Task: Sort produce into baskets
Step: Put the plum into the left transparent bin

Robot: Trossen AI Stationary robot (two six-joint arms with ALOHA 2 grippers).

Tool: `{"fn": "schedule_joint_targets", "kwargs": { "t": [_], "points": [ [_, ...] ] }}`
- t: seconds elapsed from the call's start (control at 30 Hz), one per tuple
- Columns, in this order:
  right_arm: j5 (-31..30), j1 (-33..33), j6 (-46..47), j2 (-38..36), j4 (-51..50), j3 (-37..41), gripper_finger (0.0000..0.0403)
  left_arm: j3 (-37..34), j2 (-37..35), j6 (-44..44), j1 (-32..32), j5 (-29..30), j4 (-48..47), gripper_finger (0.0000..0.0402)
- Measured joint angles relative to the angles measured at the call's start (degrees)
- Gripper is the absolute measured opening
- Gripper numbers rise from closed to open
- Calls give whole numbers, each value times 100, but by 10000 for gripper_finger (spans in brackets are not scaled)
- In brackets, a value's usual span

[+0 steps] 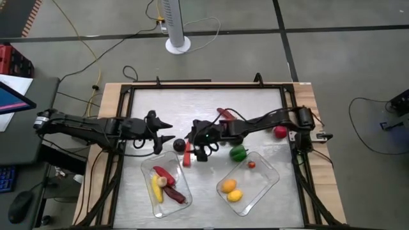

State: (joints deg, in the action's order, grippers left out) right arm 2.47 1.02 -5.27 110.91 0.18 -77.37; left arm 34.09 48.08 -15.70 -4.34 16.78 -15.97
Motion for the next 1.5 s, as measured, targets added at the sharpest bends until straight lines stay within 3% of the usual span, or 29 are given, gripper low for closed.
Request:
{"fn": "schedule_joint_targets", "kwargs": {
  "t": [0.17,0.33,0.47,0.67,0.83,1.0,1.07,1.2,1.5],
  "points": [
    [161,-180,261,9,983,879,331,-2,215,-121,2,-2,-487,229],
    [105,-185,362,-36,622,986,331,-2,611,-391,7,-127,-436,228],
    [-778,-105,329,-527,-237,1004,331,-2,1165,-572,36,-437,-83,228],
    [-1948,158,361,-1966,-677,1490,331,2,1985,-406,216,-1353,582,229],
    [-2553,454,512,-3065,-333,2293,331,102,2236,-169,445,-1302,531,241],
    [-2681,566,704,-3557,268,3140,331,333,2239,165,476,-1048,546,289],
    [-2685,539,729,-3626,656,3394,331,422,2242,287,578,-893,412,310],
    [-2674,413,739,-3613,916,3582,331,841,2402,380,1052,-1529,-205,328],
    [-2438,260,738,-3523,1023,3590,331,2486,3892,512,1422,-1814,-2253,331]
  ]
}}
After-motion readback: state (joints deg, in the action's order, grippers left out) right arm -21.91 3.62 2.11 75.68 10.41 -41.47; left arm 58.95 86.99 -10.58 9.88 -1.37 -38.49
